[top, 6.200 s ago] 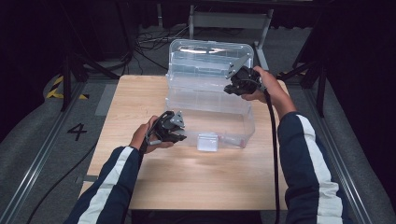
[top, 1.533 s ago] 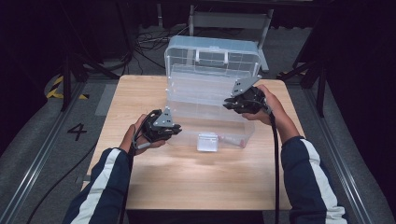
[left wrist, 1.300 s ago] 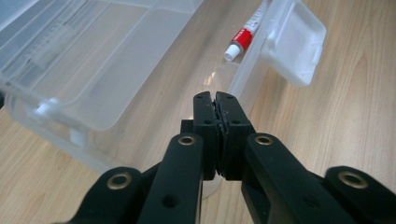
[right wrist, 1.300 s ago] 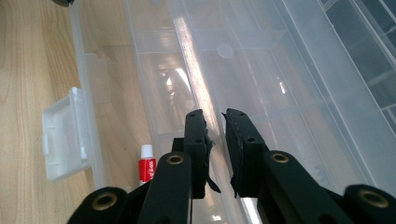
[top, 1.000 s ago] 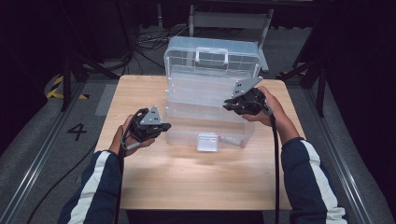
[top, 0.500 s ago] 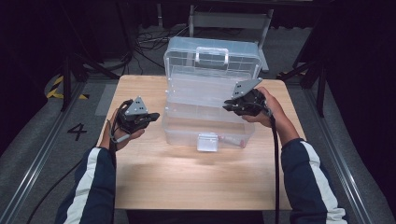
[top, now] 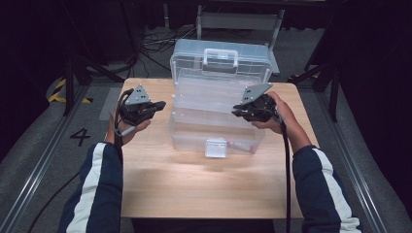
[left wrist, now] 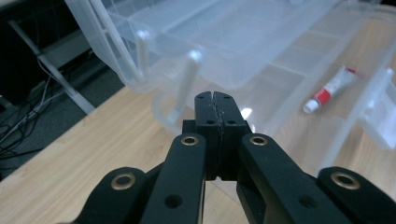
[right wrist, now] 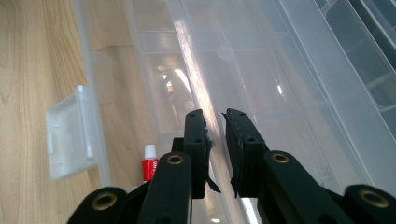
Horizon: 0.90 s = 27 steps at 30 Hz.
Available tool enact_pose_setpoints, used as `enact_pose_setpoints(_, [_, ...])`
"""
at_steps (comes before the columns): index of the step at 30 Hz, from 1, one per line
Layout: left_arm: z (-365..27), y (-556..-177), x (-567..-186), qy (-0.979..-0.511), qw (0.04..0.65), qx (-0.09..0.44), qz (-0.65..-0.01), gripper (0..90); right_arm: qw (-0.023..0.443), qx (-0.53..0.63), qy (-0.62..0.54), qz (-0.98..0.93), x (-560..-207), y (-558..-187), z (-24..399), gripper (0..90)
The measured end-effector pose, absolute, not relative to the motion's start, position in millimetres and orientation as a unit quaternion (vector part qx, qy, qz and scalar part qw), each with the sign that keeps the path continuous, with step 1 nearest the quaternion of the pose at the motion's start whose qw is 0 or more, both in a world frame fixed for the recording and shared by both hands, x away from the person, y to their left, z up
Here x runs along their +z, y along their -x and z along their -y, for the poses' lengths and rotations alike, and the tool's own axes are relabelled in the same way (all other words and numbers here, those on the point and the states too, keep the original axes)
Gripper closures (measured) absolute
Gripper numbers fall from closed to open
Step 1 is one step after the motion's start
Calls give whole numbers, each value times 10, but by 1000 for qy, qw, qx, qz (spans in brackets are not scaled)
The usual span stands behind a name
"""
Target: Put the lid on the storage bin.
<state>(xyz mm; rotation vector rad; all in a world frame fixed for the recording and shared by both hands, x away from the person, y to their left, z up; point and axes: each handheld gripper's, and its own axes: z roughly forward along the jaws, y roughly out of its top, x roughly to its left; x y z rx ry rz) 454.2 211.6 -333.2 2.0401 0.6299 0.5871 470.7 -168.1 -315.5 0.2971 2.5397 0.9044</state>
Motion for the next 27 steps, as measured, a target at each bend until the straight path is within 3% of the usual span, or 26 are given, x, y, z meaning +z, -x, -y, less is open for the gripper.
enact_pose_setpoints(27, [-1838,-4892,-2939,-793,479,247,-285,900,214,334,-106,-912,-3227,-4627,1702,786])
